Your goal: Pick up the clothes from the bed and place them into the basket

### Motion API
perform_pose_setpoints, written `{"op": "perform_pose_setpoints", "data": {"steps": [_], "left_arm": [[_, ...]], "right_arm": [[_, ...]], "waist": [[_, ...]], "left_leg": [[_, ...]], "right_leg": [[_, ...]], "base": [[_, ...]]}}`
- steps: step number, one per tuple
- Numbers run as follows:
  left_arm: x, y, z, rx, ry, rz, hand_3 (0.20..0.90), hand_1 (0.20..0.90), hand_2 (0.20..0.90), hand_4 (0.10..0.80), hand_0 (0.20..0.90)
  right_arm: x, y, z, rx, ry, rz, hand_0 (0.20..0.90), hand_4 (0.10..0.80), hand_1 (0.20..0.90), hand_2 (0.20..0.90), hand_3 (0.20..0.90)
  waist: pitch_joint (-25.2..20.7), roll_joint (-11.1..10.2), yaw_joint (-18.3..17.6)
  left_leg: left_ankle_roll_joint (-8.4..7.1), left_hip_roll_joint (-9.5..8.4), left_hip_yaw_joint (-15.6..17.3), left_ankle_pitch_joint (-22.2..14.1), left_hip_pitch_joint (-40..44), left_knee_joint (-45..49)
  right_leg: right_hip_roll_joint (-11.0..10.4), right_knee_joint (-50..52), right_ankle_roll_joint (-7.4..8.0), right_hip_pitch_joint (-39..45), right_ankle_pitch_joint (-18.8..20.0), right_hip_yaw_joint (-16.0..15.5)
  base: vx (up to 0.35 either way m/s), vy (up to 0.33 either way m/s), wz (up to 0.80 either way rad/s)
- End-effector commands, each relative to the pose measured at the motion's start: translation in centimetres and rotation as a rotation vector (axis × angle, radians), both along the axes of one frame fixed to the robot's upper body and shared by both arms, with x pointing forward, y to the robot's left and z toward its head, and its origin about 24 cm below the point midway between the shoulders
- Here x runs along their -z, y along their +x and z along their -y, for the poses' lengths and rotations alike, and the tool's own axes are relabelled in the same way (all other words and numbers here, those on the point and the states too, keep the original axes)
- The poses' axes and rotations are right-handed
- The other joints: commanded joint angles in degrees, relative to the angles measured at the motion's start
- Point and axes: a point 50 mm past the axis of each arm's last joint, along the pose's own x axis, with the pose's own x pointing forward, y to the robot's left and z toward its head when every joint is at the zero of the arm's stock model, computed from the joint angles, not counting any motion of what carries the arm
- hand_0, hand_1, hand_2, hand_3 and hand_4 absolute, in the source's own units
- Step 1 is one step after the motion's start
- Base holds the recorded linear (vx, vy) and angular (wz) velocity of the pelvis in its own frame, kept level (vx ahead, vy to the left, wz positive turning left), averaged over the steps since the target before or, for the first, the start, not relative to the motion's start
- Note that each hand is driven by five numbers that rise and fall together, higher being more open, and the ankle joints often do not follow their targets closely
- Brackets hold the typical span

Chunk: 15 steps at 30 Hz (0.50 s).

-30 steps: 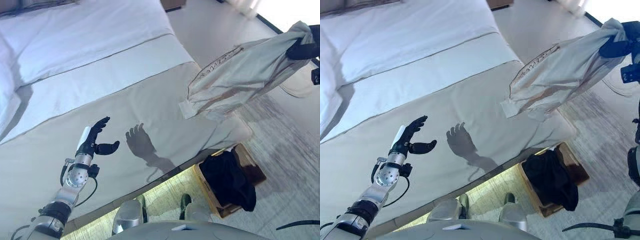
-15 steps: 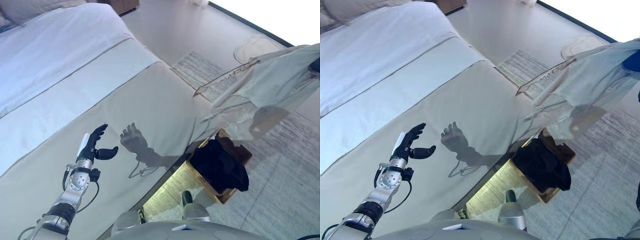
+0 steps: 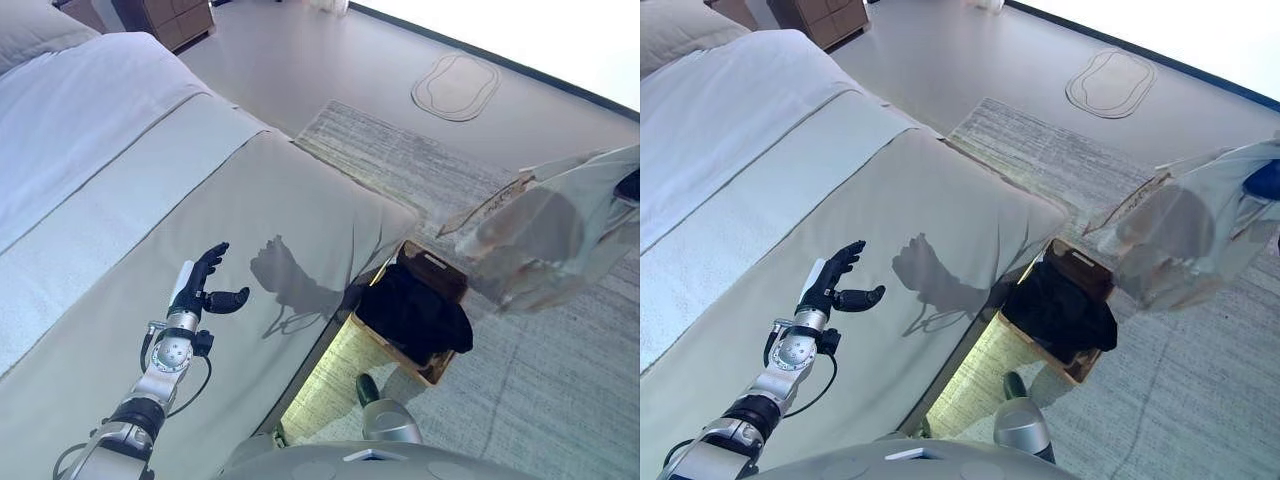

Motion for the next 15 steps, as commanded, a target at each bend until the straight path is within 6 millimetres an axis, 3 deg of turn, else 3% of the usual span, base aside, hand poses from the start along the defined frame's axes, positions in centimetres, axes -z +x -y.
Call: {"op": "perform_pose_setpoints", "data": {"steps": [1, 15], "left_arm": [[-1.8, 1.1, -0.7, 0.017, 0.035, 0.105, 0.900, 0.900, 0.900, 0.800, 0.900], [-1.7, 1.8, 0.3, 0.050, 0.024, 0.097, 0.900, 0.900, 0.900, 0.800, 0.900]], "right_arm": [[-4.6, 0.3, -0.3, -0.033, -0.075, 0.188, 0.300, 0.100, 0.300, 0.300, 0.200], [3.8, 2.6, -1.7, -0.008, 0.074, -0.049, 0.300, 0.100, 0.300, 0.300, 0.200]], "waist": [[-8.8, -1.3, 2.1], [-7.5, 0.7, 3.5]], "left_leg": [[-0.37, 1.76, -4.1, -9.0, 0.2, 6.8], [-0.57, 1.51, -4.3, -8.9, 0.2, 6.7]], "right_leg": [[1.5, 7.1, 1.07, -6.4, -1.6, -0.9], [0.8, 7.2, 1.16, -6.7, -1.5, -3.1]], "base": [[-0.048, -0.037, -0.07], [-0.022, -0.024, 0.04]]}}
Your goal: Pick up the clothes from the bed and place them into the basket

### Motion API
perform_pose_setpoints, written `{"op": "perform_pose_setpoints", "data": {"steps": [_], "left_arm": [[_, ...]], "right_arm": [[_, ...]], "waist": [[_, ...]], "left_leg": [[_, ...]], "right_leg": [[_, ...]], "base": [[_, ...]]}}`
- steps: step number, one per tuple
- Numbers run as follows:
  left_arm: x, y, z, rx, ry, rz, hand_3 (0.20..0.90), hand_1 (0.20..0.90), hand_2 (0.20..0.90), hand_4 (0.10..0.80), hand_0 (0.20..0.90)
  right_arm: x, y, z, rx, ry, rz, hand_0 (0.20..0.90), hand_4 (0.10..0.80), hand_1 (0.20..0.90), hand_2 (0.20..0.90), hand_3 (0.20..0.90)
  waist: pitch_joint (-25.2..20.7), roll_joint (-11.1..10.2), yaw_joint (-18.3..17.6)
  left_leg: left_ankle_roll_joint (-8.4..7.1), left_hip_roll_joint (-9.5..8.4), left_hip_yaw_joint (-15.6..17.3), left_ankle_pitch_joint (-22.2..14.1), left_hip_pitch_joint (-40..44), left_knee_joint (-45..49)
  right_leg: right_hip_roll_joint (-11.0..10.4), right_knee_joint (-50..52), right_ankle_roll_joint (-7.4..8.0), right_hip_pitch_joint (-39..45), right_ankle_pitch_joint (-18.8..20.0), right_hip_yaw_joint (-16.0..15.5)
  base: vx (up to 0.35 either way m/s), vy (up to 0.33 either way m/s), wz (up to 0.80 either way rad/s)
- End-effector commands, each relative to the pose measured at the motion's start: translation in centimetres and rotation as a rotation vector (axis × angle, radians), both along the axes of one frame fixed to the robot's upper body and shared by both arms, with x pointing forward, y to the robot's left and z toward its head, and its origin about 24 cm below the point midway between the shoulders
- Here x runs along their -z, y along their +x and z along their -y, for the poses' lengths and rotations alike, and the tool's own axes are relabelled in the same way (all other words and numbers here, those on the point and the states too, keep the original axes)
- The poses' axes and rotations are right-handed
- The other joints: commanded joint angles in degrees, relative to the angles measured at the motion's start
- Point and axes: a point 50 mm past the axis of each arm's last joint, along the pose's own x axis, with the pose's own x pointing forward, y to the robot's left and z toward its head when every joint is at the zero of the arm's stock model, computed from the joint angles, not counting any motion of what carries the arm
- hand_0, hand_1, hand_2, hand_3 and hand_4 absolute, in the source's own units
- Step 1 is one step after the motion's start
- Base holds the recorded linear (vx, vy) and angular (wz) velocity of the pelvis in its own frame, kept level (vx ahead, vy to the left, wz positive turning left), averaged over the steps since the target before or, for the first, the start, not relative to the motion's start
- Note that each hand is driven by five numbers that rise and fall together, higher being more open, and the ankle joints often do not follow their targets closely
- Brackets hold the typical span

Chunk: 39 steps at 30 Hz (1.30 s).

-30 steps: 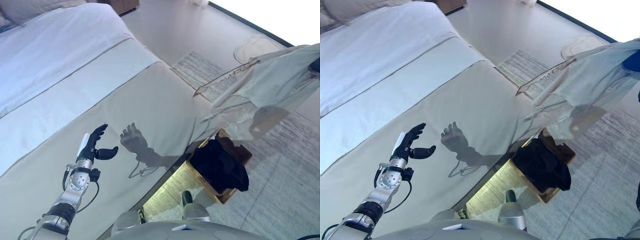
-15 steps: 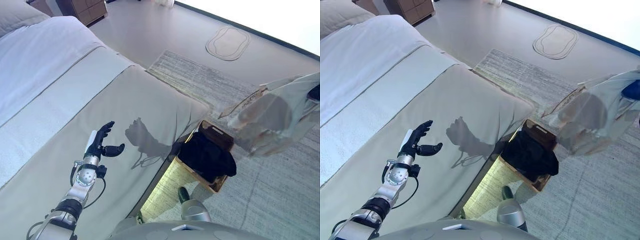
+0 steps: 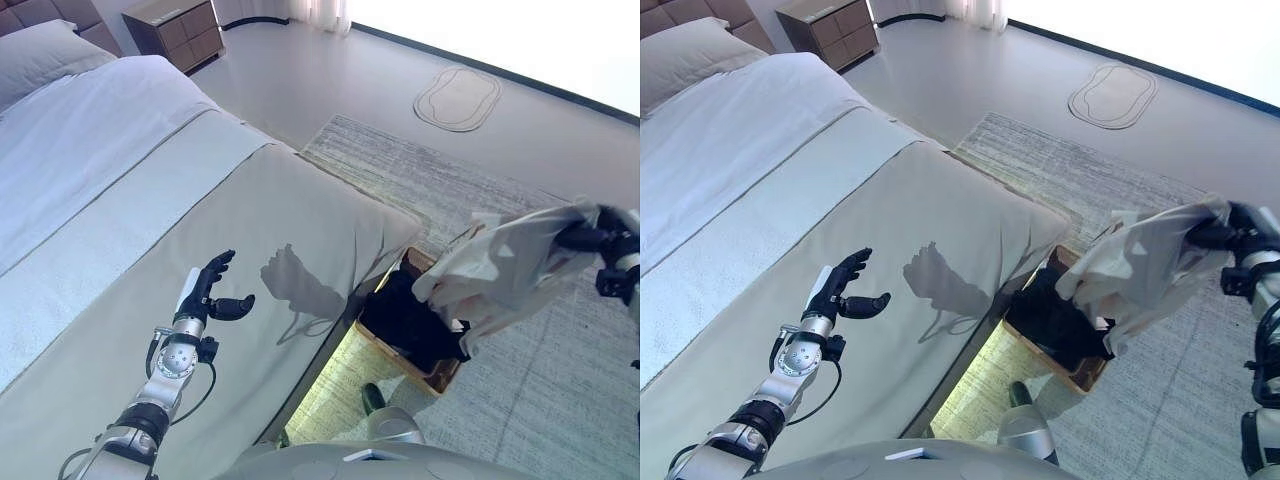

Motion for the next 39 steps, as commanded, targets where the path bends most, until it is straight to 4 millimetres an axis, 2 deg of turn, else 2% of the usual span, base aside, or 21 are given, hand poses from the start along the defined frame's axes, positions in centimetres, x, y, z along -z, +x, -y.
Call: {"op": "perform_pose_setpoints", "data": {"steps": [1, 5, 9, 10, 11, 12, 24, 28, 35, 39], "left_arm": [[-2.7, 2.5, -0.2, 0.036, 0.036, 0.138, 0.900, 0.900, 0.900, 0.800, 0.900], [-2.6, 2.4, -0.1, 0.036, 0.030, 0.142, 0.900, 0.900, 0.900, 0.800, 0.900], [-2.7, 2.4, 0.0, 0.053, 0.042, 0.144, 0.900, 0.900, 0.900, 0.800, 0.900], [-2.9, 2.5, -0.2, 0.054, 0.046, 0.153, 0.900, 0.900, 0.900, 0.800, 0.900], [-3.1, 2.6, -0.2, 0.050, 0.043, 0.161, 0.900, 0.900, 0.900, 0.800, 0.900], [-3.1, 2.6, -0.2, 0.048, 0.041, 0.163, 0.900, 0.900, 0.900, 0.800, 0.900], [-3.5, 2.4, -0.5, 0.055, 0.026, 0.173, 0.900, 0.900, 0.900, 0.800, 0.900], [-2.8, 1.9, -0.1, 0.063, 0.019, 0.161, 0.900, 0.900, 0.900, 0.800, 0.900], [-2.7, 1.6, -0.4, 0.049, 0.018, 0.154, 0.900, 0.900, 0.900, 0.800, 0.900], [-2.4, 1.3, -0.1, 0.045, 0.013, 0.145, 0.900, 0.900, 0.900, 0.800, 0.900]], "right_arm": [[-5.6, 2.4, 0.5, 0.029, -0.081, 0.221, 0.300, 0.100, 0.300, 0.300, 0.200], [-3.6, 2.2, 0.4, 0.067, -0.079, 0.160, 0.300, 0.100, 0.300, 0.300, 0.200], [-2.6, 2.1, 0.4, 0.089, -0.085, 0.122, 0.300, 0.100, 0.300, 0.300, 0.200], [-2.1, 1.9, 0.4, 0.091, -0.100, 0.092, 0.331, 0.136, 0.331, 0.331, 0.236], [-1.9, 1.9, 0.4, 0.095, -0.106, 0.082, 0.498, 0.331, 0.498, 0.498, 0.431], [-1.7, 1.8, 0.4, 0.097, -0.110, 0.076, 0.900, 0.800, 0.900, 0.900, 0.900], [-1.4, 2.1, -0.1, 0.086, -0.149, 0.060, 0.900, 0.800, 0.900, 0.900, 0.900], [-1.1, 2.2, -0.7, 0.051, -0.147, 0.065, 0.900, 0.800, 0.900, 0.900, 0.900], [-0.1, 1.6, -1.3, 0.021, -0.118, 0.092, 0.900, 0.800, 0.900, 0.900, 0.900], [-0.3, 2.0, -2.7, 0.000, -0.050, 0.202, 0.900, 0.800, 0.900, 0.900, 0.900]], "waist": [[-4.4, -0.5, 2.8], [-3.6, 0.5, 3.4], [-2.9, 1.3, 3.6], [-2.4, 1.7, 3.8], [-2.1, 2.1, 3.8], [-2.0, 2.3, 3.8], [-0.6, 4.0, 4.0], [-0.6, 4.4, 3.5], [-1.2, 4.1, 3.1], [-1.4, 3.7, 3.1]], "left_leg": [[-0.49, 1.31, -3.2, -9.7, 1.2, 6.5], [-0.29, 0.99, -3.5, -9.6, 1.0, 6.3], [-0.27, 0.88, -3.7, -9.6, 0.6, 6.4], [-0.27, 0.74, -3.8, -9.5, 0.4, 6.4], [-0.25, 0.61, -3.9, -9.4, 0.3, 6.4], [-0.23, 0.55, -4.0, -9.4, 0.2, 6.4], [-0.37, 0.26, -4.3, -9.2, 0.2, 5.7], [-0.37, 0.35, -3.9, -9.3, 0.3, 5.9], [-0.57, 0.86, -3.5, -9.3, 1.1, 5.8], [-0.59, 1.13, -4.0, -9.3, 1.2, 5.8]], "right_leg": [[0.6, 7.2, 1.24, -6.3, -1.4, -2.3], [0.1, 7.2, 1.42, -6.6, -1.4, -2.7], [-0.2, 7.5, 1.45, -6.9, -1.4, -3.2], [-0.4, 7.5, 1.47, -7.1, -1.4, -3.4], [-0.5, 7.5, 1.48, -7.1, -1.4, -3.4], [-0.6, 7.5, 1.49, -7.1, -1.5, -3.5], [-0.9, 6.8, 1.64, -6.9, -1.5, -3.8], [-0.8, 6.7, 1.57, -6.9, -1.6, -3.5], [-0.5, 6.7, 1.55, -6.3, -1.8, -3.3], [-0.2, 6.9, 1.37, -6.0, -2.0, -3.1]], "base": [[-0.049, -0.027, 0.05], [-0.024, -0.030, 0.08], [-0.026, -0.037, 0.06], [-0.039, -0.016, 0.05], [-0.032, -0.010, 0.06], [-0.015, 0.002, 0.06], [-0.002, 0.000, 0.01], [0.035, 0.018, 0.00], [0.038, 0.001, -0.01], [0.000, 0.000, 0.00]]}}
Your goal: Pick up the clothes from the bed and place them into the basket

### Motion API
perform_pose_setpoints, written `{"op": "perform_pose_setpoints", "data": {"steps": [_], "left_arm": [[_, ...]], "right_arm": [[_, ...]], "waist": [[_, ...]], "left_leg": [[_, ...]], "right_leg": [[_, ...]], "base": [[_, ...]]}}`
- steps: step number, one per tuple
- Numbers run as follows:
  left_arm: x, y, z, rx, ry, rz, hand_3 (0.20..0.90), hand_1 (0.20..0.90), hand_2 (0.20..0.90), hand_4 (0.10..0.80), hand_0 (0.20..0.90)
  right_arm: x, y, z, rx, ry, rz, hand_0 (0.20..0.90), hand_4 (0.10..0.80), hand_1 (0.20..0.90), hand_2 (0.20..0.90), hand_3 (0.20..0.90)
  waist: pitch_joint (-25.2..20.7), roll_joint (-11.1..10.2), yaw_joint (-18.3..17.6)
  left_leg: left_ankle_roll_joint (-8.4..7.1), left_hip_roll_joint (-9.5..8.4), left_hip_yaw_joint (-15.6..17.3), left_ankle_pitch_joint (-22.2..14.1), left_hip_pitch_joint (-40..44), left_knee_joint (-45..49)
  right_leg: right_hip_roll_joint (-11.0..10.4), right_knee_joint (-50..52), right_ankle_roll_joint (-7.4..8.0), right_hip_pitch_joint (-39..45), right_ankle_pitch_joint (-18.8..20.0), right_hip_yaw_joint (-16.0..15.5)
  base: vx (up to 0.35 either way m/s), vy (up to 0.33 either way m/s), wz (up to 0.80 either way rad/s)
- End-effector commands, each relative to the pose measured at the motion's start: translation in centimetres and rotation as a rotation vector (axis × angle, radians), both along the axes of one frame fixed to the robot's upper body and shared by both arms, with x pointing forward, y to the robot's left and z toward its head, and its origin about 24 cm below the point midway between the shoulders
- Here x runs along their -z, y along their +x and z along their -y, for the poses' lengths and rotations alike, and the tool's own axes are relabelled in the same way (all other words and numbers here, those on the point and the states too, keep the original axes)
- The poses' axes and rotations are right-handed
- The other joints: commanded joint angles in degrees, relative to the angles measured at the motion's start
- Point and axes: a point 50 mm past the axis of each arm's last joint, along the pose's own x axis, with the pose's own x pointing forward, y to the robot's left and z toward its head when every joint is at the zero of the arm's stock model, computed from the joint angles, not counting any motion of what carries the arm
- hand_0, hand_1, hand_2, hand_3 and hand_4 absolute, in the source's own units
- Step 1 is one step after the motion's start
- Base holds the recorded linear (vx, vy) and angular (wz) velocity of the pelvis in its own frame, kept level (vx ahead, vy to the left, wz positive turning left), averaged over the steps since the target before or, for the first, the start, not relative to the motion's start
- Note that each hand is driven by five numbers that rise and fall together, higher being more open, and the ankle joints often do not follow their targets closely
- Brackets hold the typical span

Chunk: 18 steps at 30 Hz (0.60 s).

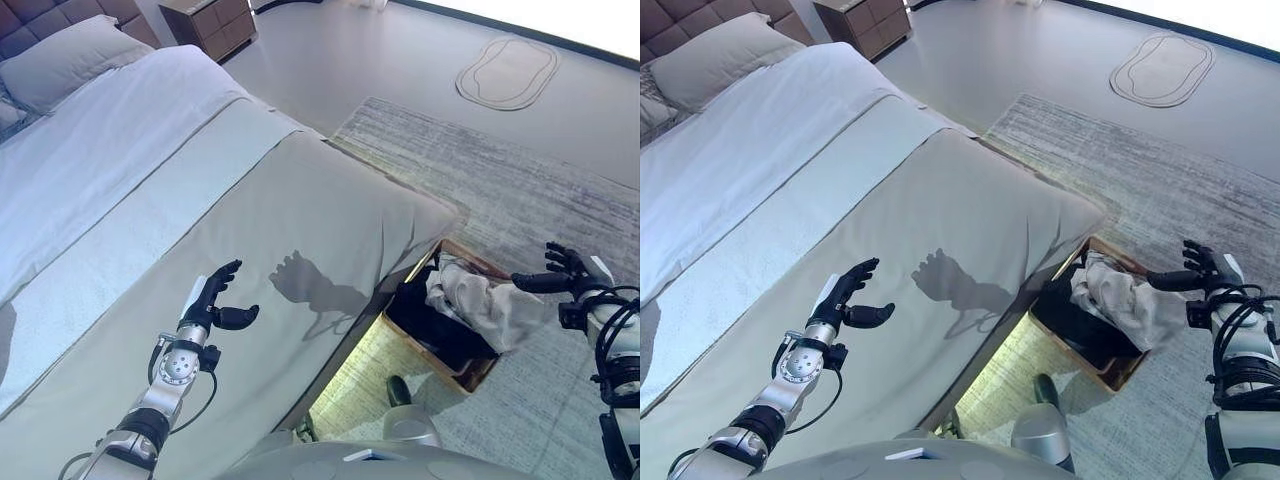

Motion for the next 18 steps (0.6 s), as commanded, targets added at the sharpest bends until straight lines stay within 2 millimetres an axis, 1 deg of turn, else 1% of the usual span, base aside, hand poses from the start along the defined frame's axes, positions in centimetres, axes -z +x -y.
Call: {"op": "perform_pose_setpoints", "data": {"steps": [1, 5, 6, 8, 10, 11, 12, 14, 18], "left_arm": [[-3.2, 2.1, -0.5, -0.003, 0.005, 0.196, 0.900, 0.900, 0.900, 0.800, 0.900], [-2.8, 1.8, -0.1, -0.013, -0.018, 0.184, 0.900, 0.900, 0.900, 0.800, 0.900], [-2.6, 1.7, 0.1, -0.016, -0.025, 0.181, 0.900, 0.900, 0.900, 0.800, 0.900], [-2.3, 1.5, 0.5, -0.024, -0.032, 0.174, 0.900, 0.900, 0.900, 0.800, 0.900], [-1.9, 1.2, 0.8, -0.039, -0.042, 0.164, 0.900, 0.900, 0.900, 0.800, 0.900], [-1.6, 1.1, 1.1, -0.044, -0.047, 0.156, 0.900, 0.900, 0.900, 0.800, 0.900], [-1.5, 1.0, 1.2, -0.046, -0.047, 0.150, 0.900, 0.900, 0.900, 0.800, 0.900], [-1.0, 0.6, 1.7, -0.052, -0.052, 0.138, 0.900, 0.900, 0.900, 0.800, 0.900], [-0.6, 0.0, 1.8, -0.082, -0.068, 0.125, 0.900, 0.900, 0.900, 0.800, 0.900]], "right_arm": [[-5.1, 3.1, -2.2, -0.072, 0.048, 0.392, 0.900, 0.800, 0.900, 0.900, 0.900], [-4.9, 3.6, -5.2, -0.140, 0.115, 0.498, 0.900, 0.800, 0.900, 0.900, 0.900], [-4.6, 3.7, -6.5, -0.174, 0.124, 0.522, 0.900, 0.800, 0.900, 0.900, 0.900], [-4.2, 3.6, -8.3, -0.205, 0.123, 0.539, 0.900, 0.800, 0.900, 0.900, 0.900], [-3.5, 3.5, -9.7, -0.245, 0.107, 0.537, 0.900, 0.800, 0.900, 0.900, 0.900], [-3.0, 3.4, -10.9, -0.271, 0.099, 0.527, 0.900, 0.800, 0.900, 0.900, 0.900], [-2.8, 3.4, -11.3, -0.283, 0.093, 0.518, 0.900, 0.800, 0.900, 0.900, 0.900], [-2.1, 3.1, -12.8, -0.314, 0.084, 0.517, 0.900, 0.800, 0.900, 0.900, 0.900], [-1.6, 2.8, -15.3, -0.406, 0.057, 0.513, 0.900, 0.800, 0.900, 0.900, 0.900]], "waist": [[-3.1, -2.0, 1.2], [-3.3, -2.5, 1.5], [-3.4, -2.7, 1.8], [-3.5, -3.0, 2.3], [-3.7, -3.4, 2.9], [-3.7, -3.8, 3.4], [-3.7, -4.0, 3.5], [-3.6, -4.4, 4.5], [-3.3, -4.9, 6.3]], "left_leg": [[-0.56, 1.29, -2.7, -9.8, 3.3, 5.6], [-0.76, 1.51, -3.9, -9.3, 3.4, 5.0], [-0.79, 1.52, -4.4, -9.1, 3.3, 4.8], [-0.78, 1.53, -5.4, -8.7, 3.2, 4.5], [-0.77, 1.42, -6.4, -8.5, 2.9, 4.6], [-0.83, 1.40, -7.1, -8.3, 2.7, 4.9], [-0.85, 1.38, -7.3, -8.3, 2.5, 5.0], [-0.87, 1.28, -8.1, -8.2, 2.2, 5.3], [-0.86, 1.04, -9.7, -7.9, 1.8, 5.6]], "right_leg": [[0.1, 6.9, 1.27, -4.6, -2.1, -1.4], [0.3, 7.0, 1.16, -4.1, -2.4, -1.7], [0.3, 7.2, 1.09, -3.9, -2.5, -1.9], [0.4, 7.4, 0.92, -3.5, -2.9, -2.2], [0.5, 7.5, 0.80, -3.1, -3.3, -2.5], [0.5, 7.5, 0.62, -2.9, -3.3, -2.6], [0.4, 7.5, 0.57, -2.8, -3.4, -2.7], [0.2, 7.2, 0.43, -2.3, -3.4, -3.2], [-0.3, 6.9, 0.24, -1.1, -3.7, -4.6]], "base": [[0.000, 0.000, 0.00], [0.002, 0.008, 0.02], [0.000, 0.000, 0.00], [-0.011, 0.011, 0.07], [-0.015, 0.004, 0.26], [-0.016, 0.002, 0.22], [-0.021, -0.007, 0.07], [-0.021, -0.006, 0.22], [-0.005, 0.002, 0.28]]}}
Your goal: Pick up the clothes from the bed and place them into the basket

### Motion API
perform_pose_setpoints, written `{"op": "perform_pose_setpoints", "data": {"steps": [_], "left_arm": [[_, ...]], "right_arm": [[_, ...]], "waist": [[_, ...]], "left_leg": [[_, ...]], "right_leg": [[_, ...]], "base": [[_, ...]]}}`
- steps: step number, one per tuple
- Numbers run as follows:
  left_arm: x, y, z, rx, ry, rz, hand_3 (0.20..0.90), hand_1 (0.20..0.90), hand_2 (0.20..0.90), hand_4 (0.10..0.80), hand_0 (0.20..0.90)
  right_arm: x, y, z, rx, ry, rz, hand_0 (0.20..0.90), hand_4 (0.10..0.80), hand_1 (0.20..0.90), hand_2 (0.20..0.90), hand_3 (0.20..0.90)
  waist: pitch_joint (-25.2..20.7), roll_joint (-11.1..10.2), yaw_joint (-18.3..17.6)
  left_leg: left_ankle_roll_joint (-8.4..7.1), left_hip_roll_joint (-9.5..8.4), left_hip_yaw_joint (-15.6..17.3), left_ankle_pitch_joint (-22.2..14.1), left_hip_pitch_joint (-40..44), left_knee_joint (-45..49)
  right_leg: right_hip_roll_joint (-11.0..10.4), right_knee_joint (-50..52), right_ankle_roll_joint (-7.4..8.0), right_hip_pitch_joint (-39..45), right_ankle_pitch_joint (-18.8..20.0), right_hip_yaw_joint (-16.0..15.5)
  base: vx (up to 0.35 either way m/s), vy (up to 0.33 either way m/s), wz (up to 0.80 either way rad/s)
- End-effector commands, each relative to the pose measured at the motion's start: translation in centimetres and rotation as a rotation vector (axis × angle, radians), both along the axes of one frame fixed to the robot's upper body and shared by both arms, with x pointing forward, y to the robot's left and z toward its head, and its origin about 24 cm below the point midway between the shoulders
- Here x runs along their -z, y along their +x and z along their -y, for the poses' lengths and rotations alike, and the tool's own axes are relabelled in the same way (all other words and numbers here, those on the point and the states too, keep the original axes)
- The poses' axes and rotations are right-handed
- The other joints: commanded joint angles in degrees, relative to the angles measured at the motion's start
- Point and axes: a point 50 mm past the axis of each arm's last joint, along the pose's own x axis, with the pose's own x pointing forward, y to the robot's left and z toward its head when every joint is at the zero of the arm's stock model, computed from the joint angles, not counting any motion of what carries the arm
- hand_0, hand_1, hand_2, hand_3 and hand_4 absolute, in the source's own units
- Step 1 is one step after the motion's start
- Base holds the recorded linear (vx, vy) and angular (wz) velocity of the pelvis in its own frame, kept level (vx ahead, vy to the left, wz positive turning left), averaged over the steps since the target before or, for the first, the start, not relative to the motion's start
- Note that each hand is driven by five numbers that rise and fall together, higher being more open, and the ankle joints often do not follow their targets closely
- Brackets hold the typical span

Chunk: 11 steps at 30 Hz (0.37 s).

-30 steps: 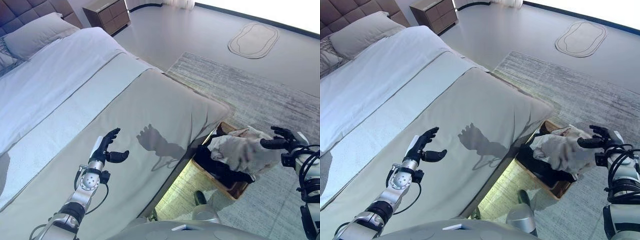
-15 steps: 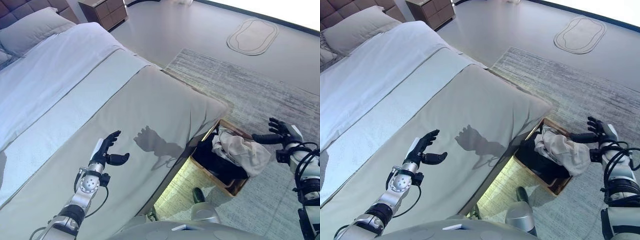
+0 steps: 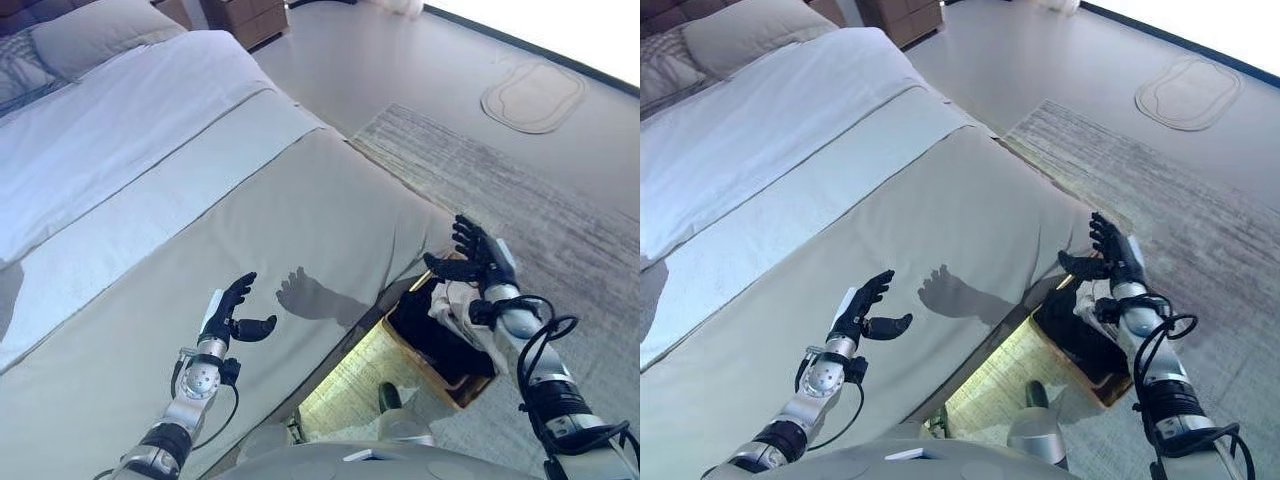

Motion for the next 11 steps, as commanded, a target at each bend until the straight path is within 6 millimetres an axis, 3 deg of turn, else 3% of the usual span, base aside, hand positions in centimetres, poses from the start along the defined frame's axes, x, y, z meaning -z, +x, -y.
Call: {"op": "perform_pose_setpoints", "data": {"steps": [1, 11], "left_arm": [[-2.9, 2.0, -1.7, -0.057, 0.029, 0.167, 0.900, 0.900, 0.900, 0.800, 0.900], [-2.6, 1.0, -2.0, -0.050, -0.019, 0.139, 0.900, 0.900, 0.900, 0.800, 0.900]], "right_arm": [[-4.5, 1.4, -2.5, -0.118, -0.052, 0.275, 0.900, 0.800, 0.900, 0.900, 0.900], [-2.2, 0.6, -6.0, -0.277, -0.096, 0.180, 0.900, 0.800, 0.900, 0.900, 0.900]], "waist": [[-4.7, -2.1, 3.1], [-5.4, -2.5, 8.3]], "left_leg": [[-0.77, 0.99, -5.0, -8.8, 1.6, 5.4], [-1.19, 0.45, -8.5, -7.2, 0.5, 4.3]], "right_leg": [[-0.5, 6.9, -0.19, -3.9, -3.5, -0.6], [-1.9, 6.4, -0.20, -1.0, -4.5, -6.8]], "base": [[0.002, 0.006, 0.27], [0.031, 0.001, 0.27]]}}
